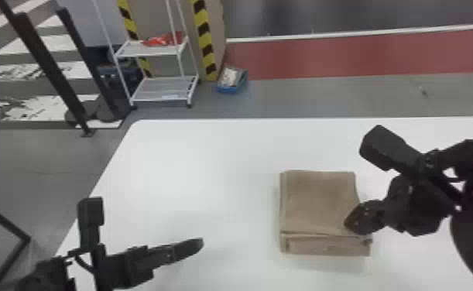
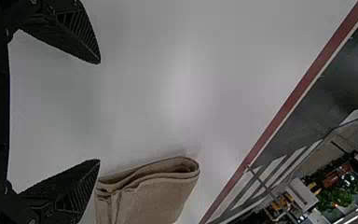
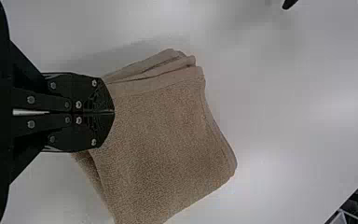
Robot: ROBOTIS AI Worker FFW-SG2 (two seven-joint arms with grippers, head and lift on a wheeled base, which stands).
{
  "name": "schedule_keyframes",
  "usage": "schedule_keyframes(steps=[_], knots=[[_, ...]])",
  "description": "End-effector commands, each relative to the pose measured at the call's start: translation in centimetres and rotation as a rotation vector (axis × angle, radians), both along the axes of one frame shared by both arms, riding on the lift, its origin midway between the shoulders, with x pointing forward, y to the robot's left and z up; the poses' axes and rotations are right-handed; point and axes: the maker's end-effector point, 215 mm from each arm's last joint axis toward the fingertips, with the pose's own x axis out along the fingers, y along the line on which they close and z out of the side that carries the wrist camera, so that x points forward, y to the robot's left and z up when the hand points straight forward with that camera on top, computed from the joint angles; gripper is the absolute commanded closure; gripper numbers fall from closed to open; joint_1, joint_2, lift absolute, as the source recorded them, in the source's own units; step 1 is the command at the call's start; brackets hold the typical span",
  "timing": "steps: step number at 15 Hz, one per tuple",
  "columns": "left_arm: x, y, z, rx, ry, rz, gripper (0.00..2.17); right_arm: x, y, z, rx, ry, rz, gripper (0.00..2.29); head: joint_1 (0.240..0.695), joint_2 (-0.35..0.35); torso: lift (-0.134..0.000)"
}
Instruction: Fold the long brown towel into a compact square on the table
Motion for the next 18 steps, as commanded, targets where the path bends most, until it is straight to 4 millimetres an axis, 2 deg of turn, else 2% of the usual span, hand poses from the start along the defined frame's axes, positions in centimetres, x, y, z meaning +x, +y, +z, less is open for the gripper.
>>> schedule_keyframes(steps=[1, 7, 9, 10, 12, 13, 16, 18], knots=[[0.0, -0.2, 0.0, -0.003, 0.000, -0.001, 0.14, -0.3, -1.2, -0.8, -0.039, -0.007, -0.015, 2.11, 0.695, 0.177, -0.124], [0.2, -0.4, 0.4, 0.000, -0.009, -0.006, 0.14, -1.1, -2.7, -3.1, -0.086, 0.002, -0.015, 2.11, 0.695, 0.142, -0.124], [0.4, -0.4, 0.5, 0.004, -0.015, -0.006, 0.14, -0.7, -2.2, -2.0, -0.001, 0.013, -0.045, 2.11, 0.695, 0.137, -0.124], [0.4, -0.6, 0.5, 0.002, -0.016, -0.009, 0.14, 0.1, -2.0, -0.9, 0.058, 0.006, -0.073, 2.11, 0.695, 0.135, -0.124], [0.4, -0.6, 0.5, 0.002, -0.016, -0.011, 0.14, 3.2, -1.6, 1.3, 0.134, -0.078, -0.120, 2.11, 0.695, 0.137, -0.124], [0.4, -0.6, 0.5, 0.003, -0.015, -0.010, 0.14, 4.8, -1.4, 1.6, 0.146, -0.121, -0.128, 2.11, 0.695, 0.136, -0.124], [0.3, -0.7, 0.5, 0.000, -0.013, -0.012, 0.14, 7.8, 1.0, 0.5, 0.173, -0.169, -0.114, 2.11, 0.695, 0.135, -0.124], [0.1, -0.4, 0.4, 0.002, -0.012, -0.007, 0.14, 9.4, 1.4, -1.3, 0.142, -0.180, -0.106, 2.11, 0.695, 0.150, -0.124]])
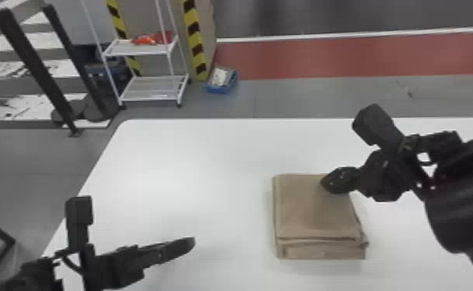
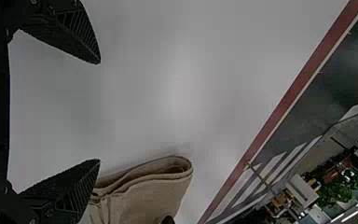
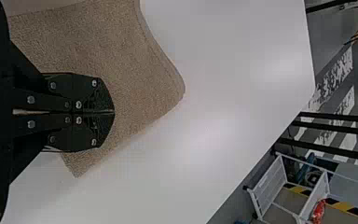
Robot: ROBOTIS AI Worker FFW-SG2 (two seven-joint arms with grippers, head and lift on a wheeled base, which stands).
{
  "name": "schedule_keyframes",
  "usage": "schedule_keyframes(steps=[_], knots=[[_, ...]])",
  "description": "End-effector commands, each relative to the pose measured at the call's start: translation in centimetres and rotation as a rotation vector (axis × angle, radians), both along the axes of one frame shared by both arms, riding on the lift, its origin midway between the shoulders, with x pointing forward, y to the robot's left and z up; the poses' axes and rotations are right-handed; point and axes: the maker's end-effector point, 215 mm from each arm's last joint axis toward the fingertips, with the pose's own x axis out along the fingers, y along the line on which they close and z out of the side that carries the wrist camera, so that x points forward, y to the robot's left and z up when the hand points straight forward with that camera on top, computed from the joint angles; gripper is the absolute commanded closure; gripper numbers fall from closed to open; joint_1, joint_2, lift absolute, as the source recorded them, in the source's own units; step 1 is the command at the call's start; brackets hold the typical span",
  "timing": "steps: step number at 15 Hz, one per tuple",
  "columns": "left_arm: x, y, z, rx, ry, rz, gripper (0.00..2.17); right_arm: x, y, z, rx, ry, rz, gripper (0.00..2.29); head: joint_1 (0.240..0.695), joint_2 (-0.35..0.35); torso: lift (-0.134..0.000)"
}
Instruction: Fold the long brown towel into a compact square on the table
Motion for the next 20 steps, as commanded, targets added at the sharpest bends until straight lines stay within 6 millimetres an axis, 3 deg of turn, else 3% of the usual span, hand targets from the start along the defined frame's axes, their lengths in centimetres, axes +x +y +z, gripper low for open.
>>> schedule_keyframes(steps=[1, 3, 6, 7, 10, 11, 12, 13, 14, 17, 19, 20], knots=[[-0.2, 0.3, 0.0, 0.000, 0.001, 0.007, 0.14, 1.4, 0.2, -2.3, -0.038, 0.003, 0.012, 2.11, 0.695, 0.156, -0.124], [-0.3, 0.5, -0.1, 0.000, 0.004, 0.012, 0.14, 1.7, -1.2, -3.8, -0.088, 0.016, -0.009, 2.11, 0.695, 0.164, -0.124], [-0.2, 0.5, -0.2, -0.003, 0.003, 0.012, 0.14, 2.0, -2.4, -4.6, -0.101, 0.012, -0.036, 2.11, 0.695, 0.149, -0.124], [-0.1, 0.5, -0.2, -0.001, 0.001, 0.012, 0.14, 2.1, -2.5, -4.1, -0.078, -0.001, -0.044, 2.11, 0.695, 0.144, -0.124], [0.1, 0.5, 0.1, 0.001, -0.009, 0.013, 0.14, 2.7, -2.4, 1.1, 0.096, -0.080, -0.094, 2.09, 0.695, 0.134, -0.124], [0.3, 0.7, 0.3, 0.001, -0.014, 0.017, 0.14, 2.6, -2.4, 2.6, 0.186, -0.104, -0.140, 1.87, 0.695, 0.134, -0.124], [0.5, 0.8, 0.6, 0.001, -0.023, 0.019, 0.14, 2.6, -2.5, 3.5, 0.256, -0.134, -0.190, 1.44, 0.695, 0.135, -0.124], [1.1, 0.6, 1.5, -0.005, -0.061, 0.012, 0.14, 2.3, -2.6, 4.5, 0.326, -0.171, -0.248, 0.61, 0.695, 0.132, -0.124], [1.4, 0.3, 2.6, -0.011, -0.093, 0.004, 0.14, 1.9, -2.6, 5.2, 0.371, -0.218, -0.289, 0.11, 0.695, 0.127, -0.124], [2.3, 0.5, 5.8, 0.047, -0.252, -0.001, 0.12, -0.5, -2.4, 7.3, 0.456, -0.450, -0.414, 0.03, 0.695, 0.115, -0.124], [3.2, 0.1, 8.2, 0.060, -0.411, 0.012, 0.11, -3.4, -2.2, 10.4, 0.532, -0.661, -0.461, 0.03, 0.695, 0.118, -0.124], [3.5, -0.1, 9.2, 0.065, -0.489, 0.022, 0.12, -5.3, -2.7, 10.8, 0.553, -0.725, -0.512, 0.04, 0.695, 0.123, -0.124]])
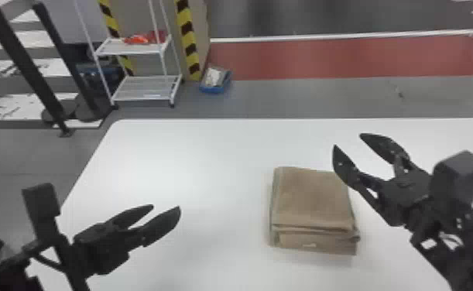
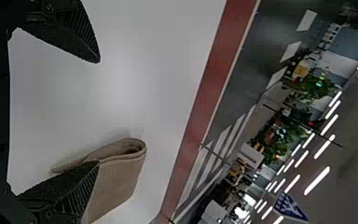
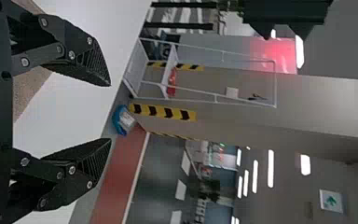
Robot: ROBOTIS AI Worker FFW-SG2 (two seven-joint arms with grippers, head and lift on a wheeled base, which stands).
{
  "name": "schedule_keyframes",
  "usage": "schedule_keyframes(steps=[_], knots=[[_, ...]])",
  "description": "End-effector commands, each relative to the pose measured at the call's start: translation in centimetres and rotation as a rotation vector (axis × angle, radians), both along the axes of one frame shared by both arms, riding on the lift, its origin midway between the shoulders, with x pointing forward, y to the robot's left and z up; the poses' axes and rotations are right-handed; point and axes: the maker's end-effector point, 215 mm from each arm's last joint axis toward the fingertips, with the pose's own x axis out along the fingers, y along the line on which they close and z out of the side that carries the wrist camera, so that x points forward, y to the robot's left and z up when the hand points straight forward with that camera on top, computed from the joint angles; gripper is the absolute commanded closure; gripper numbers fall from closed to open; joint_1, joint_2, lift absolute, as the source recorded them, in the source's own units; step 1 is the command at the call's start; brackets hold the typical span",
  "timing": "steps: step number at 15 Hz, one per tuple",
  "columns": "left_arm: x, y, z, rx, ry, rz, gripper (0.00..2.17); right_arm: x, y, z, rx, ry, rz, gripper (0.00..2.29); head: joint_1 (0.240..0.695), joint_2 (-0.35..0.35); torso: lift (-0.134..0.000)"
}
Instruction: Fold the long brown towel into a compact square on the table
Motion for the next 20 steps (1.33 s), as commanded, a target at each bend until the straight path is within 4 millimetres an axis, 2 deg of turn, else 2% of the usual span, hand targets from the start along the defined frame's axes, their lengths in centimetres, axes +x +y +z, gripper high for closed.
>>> schedule_keyframes(steps=[1, 2, 3, 4, 5, 6, 8, 12, 16, 20], knots=[[1.2, 0.0, 3.5, 0.036, -0.246, 0.050, 0.12, -4.8, 0.1, 1.6, 0.050, -0.141, -0.057, 0.04, 0.695, 0.122, -0.124], [1.5, 0.6, 5.4, 0.071, -0.375, 0.104, 0.12, -5.2, -0.5, 0.3, 0.060, -0.113, -0.103, 0.04, 0.695, 0.120, -0.124], [1.9, 1.4, 5.6, 0.103, -0.434, 0.165, 0.13, -4.9, -1.1, -1.0, 0.044, -0.087, -0.145, 0.04, 0.695, 0.121, -0.124], [2.4, 2.1, 3.9, 0.164, -0.406, 0.232, 0.13, -4.9, -1.7, -1.4, 0.051, -0.080, -0.180, 0.04, 0.695, 0.122, -0.124], [2.7, 3.2, 3.4, 0.268, -0.441, 0.326, 0.13, -5.0, -1.8, -2.0, 0.055, -0.062, -0.197, 0.04, 0.695, 0.130, -0.124], [2.6, 3.4, 3.6, 0.327, -0.482, 0.376, 0.12, -5.1, -1.7, -2.3, 0.055, -0.055, -0.214, 0.04, 0.695, 0.141, -0.124], [2.3, 4.1, 4.1, 0.327, -0.517, 0.431, 0.12, -5.0, -1.4, -4.2, 0.049, 0.014, -0.242, 0.04, 0.695, 0.156, -0.124], [1.6, 5.0, 4.1, 0.348, -0.497, 0.450, 0.12, -5.2, 0.7, -3.7, 0.042, 0.009, -0.211, 0.05, 0.695, 0.175, -0.124], [1.1, 7.1, 2.6, 0.418, -0.408, 0.477, 0.11, -5.4, 0.5, -3.8, 0.043, 0.008, -0.223, 0.05, 0.695, 0.206, -0.124], [1.1, 7.5, 2.2, 0.417, -0.392, 0.483, 0.11, -5.5, 0.6, -3.9, 0.044, 0.008, -0.221, 0.05, 0.695, 0.230, -0.124]])
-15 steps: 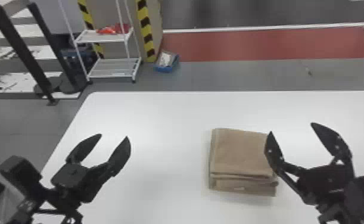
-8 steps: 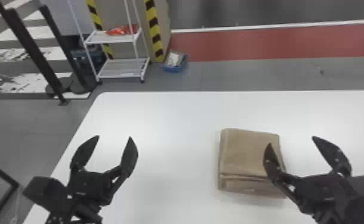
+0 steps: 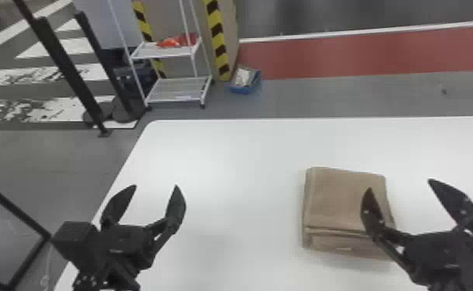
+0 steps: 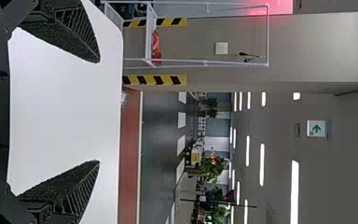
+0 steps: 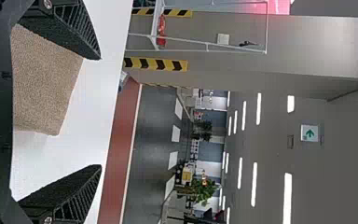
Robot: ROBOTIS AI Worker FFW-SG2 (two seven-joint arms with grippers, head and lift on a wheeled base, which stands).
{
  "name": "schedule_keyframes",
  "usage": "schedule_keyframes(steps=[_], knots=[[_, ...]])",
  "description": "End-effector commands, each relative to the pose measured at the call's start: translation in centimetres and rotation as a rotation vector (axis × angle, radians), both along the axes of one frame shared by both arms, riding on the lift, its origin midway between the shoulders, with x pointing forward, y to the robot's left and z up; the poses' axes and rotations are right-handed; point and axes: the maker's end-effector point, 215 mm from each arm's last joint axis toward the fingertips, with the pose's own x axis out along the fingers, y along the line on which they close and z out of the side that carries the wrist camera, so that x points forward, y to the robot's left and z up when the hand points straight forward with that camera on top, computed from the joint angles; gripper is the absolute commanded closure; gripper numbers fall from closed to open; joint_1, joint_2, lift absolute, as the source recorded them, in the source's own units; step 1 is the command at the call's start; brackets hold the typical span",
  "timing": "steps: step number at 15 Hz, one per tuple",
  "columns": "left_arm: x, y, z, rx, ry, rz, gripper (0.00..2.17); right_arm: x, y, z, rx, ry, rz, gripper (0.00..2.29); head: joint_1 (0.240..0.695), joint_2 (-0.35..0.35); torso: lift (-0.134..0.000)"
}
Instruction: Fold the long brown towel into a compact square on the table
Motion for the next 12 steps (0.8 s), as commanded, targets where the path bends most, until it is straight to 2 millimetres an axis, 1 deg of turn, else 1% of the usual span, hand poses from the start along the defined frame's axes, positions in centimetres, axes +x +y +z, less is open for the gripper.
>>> schedule_keyframes(steps=[1, 12], knots=[[-0.03, 0.03, -0.13, -0.008, 0.003, 0.002, 0.11, -0.10, 0.04, 0.12, 0.002, -0.004, 0.000, 0.06, 0.695, 0.232, -0.124], [0.00, -0.11, -0.22, -0.012, 0.003, -0.005, 0.11, -0.42, 0.11, 0.46, 0.005, -0.019, 0.002, 0.06, 0.695, 0.235, -0.124]])
